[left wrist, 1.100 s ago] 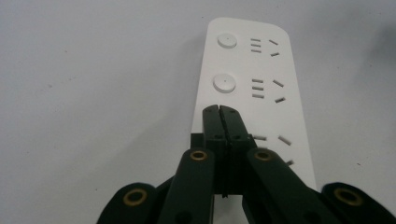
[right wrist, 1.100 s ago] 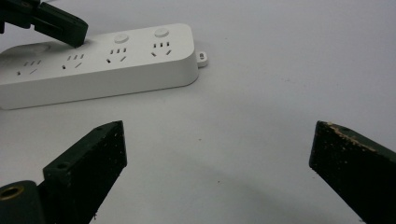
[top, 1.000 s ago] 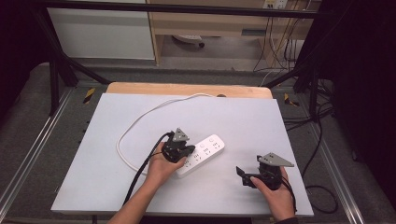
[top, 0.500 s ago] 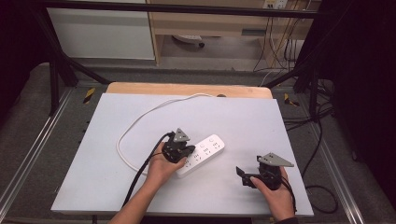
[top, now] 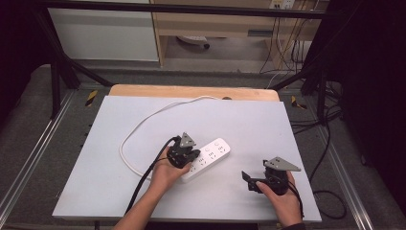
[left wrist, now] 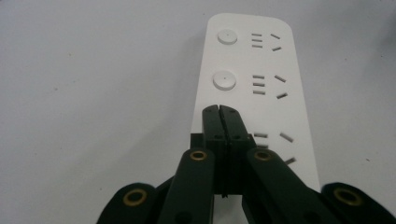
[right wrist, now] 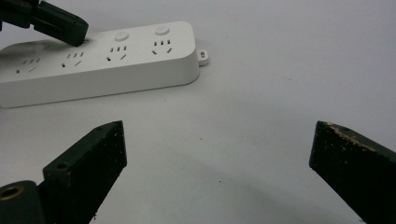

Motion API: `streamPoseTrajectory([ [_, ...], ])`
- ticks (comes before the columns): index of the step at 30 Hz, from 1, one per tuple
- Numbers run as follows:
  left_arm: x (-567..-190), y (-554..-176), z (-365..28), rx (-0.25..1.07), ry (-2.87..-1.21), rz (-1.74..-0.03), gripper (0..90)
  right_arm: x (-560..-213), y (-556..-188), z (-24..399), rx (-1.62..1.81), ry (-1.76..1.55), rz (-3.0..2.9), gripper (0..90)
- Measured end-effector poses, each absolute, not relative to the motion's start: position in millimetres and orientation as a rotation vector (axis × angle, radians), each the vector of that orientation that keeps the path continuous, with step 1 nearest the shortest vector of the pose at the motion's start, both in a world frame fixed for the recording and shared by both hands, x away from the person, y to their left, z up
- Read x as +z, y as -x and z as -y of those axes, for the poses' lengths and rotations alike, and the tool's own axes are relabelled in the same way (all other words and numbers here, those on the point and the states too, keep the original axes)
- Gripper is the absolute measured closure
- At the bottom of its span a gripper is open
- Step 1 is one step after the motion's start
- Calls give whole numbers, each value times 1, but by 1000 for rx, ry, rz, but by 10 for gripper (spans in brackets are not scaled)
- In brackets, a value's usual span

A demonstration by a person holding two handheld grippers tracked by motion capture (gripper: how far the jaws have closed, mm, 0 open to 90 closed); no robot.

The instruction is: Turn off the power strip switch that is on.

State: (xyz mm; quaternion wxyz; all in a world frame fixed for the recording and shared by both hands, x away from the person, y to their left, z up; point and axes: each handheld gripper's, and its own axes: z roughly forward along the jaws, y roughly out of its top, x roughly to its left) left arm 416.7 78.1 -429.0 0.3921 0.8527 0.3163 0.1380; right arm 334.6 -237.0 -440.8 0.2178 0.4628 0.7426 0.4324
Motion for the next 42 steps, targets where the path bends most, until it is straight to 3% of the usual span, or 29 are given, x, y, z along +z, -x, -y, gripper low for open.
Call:
streamPoseTrajectory([
  [42,-429,-417,-78,345,-2157,-814,900,-441,-335,237,1197,-1287,-2059,47],
])
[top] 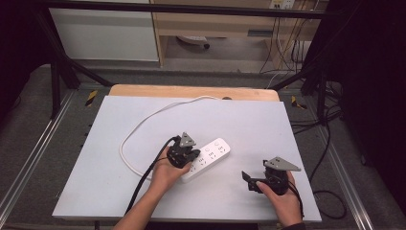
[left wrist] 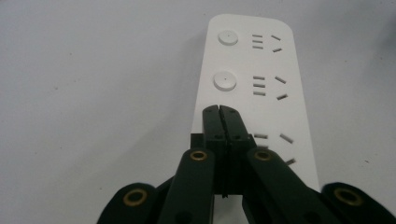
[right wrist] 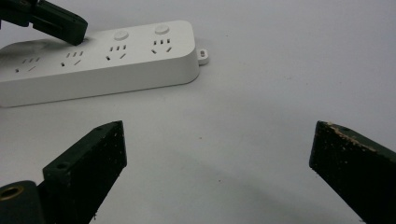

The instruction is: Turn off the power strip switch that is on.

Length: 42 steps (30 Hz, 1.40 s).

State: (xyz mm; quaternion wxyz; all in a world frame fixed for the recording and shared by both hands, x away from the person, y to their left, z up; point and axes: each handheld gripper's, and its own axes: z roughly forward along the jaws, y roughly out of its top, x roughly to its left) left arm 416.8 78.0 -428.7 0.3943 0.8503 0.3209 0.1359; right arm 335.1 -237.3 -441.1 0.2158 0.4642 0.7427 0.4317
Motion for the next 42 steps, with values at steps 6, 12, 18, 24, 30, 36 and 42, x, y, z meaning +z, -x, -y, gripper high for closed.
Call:
streamPoseTrajectory([
  [6,-429,-417,-79,339,-2151,-815,900,-441,-335,238,1199,-1287,-2058,47],
  [12,-428,-420,-82,334,-2117,-832,900,-440,-335,238,1204,-1287,-2047,46],
  [18,-427,-421,-84,324,-2098,-818,900,-439,-335,241,1209,-1283,-2040,44],
  [24,-419,-416,-89,329,-2021,-790,900,-438,-335,239,1208,-1271,-2045,45],
  [30,-412,-413,-93,324,-1985,-767,760,-439,-335,239,1200,-1271,-2049,45],
  [36,-409,-408,-97,323,-1960,-766,587,-441,-335,237,1193,-1280,-2053,44],
  [42,-409,-406,-97,308,-1927,-784,408,-440,-335,236,1196,-1273,-2054,44],
])
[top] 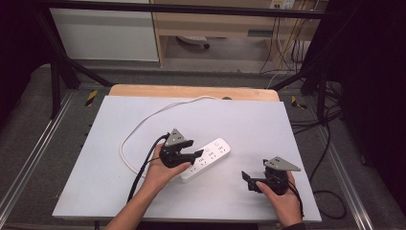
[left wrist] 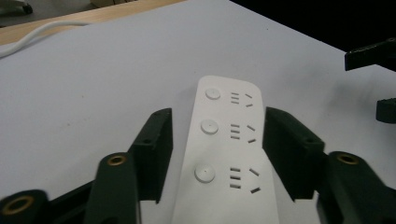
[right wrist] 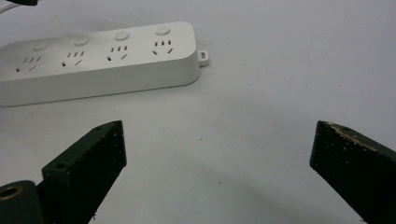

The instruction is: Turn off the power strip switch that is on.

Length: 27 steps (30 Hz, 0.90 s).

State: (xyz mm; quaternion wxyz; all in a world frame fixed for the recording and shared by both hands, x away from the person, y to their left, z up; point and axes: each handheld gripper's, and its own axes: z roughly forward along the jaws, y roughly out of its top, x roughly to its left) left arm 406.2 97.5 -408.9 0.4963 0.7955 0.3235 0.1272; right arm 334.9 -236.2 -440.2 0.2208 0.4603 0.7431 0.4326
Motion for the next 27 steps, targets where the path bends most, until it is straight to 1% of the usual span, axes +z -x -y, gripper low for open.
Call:
streamPoseTrajectory([
  [1,-409,-406,-97,314,-1924,-783,374,-440,-335,236,1196,-1273,-2056,43],
  [3,-407,-406,-98,317,-1903,-799,275,-440,-334,236,1199,-1270,-2057,43],
  [8,-403,-404,-101,328,-1877,-808,94,-440,-334,236,1199,-1271,-2056,41],
  [12,-399,-401,-105,341,-1880,-807,93,-440,-335,235,1195,-1269,-2053,40],
  [14,-396,-399,-108,338,-1876,-803,69,-440,-335,235,1191,-1258,-2063,38],
  [16,-393,-397,-111,337,-1874,-792,65,-440,-335,234,1192,-1259,-2062,37],
  [27,-371,-381,-134,389,-1843,-793,60,-439,-333,234,1198,-1259,-2057,36],
])
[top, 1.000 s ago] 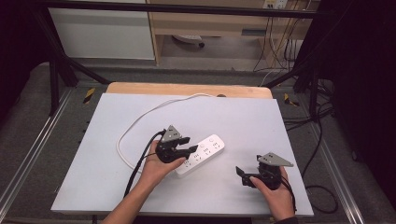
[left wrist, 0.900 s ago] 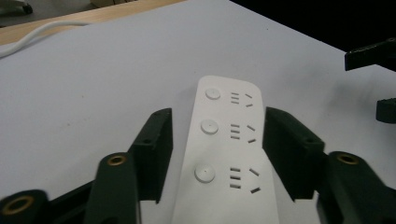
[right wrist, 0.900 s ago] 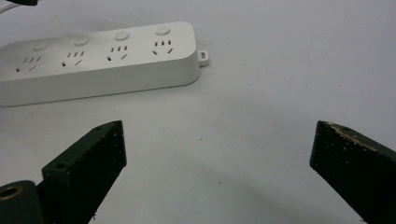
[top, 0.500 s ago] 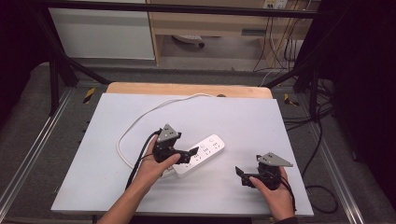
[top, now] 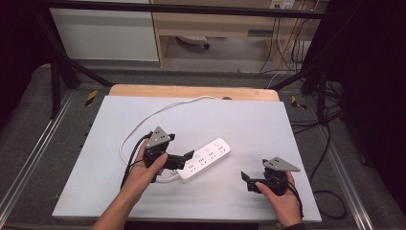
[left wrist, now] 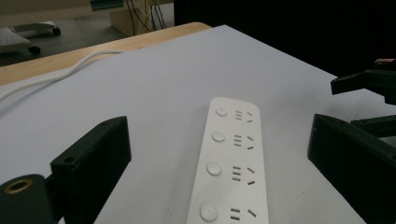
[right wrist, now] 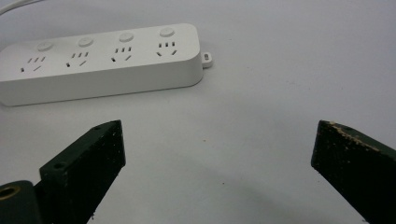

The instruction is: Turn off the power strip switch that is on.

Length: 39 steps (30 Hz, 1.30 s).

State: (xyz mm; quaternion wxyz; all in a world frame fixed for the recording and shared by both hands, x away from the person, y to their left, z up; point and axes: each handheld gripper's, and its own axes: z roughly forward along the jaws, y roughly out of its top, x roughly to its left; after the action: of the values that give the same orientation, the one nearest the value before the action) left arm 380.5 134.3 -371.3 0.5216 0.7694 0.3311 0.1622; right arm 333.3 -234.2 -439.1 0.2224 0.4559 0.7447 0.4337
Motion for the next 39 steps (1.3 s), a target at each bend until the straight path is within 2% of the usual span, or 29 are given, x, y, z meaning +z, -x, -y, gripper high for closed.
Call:
streamPoseTrajectory([
  [17,-352,-358,-176,420,-1781,-828,55,-438,-334,233,1213,-1249,-2047,28],
  [39,-363,-332,-252,514,-1698,-970,55,-436,-335,235,1220,-1245,-2030,25],
])
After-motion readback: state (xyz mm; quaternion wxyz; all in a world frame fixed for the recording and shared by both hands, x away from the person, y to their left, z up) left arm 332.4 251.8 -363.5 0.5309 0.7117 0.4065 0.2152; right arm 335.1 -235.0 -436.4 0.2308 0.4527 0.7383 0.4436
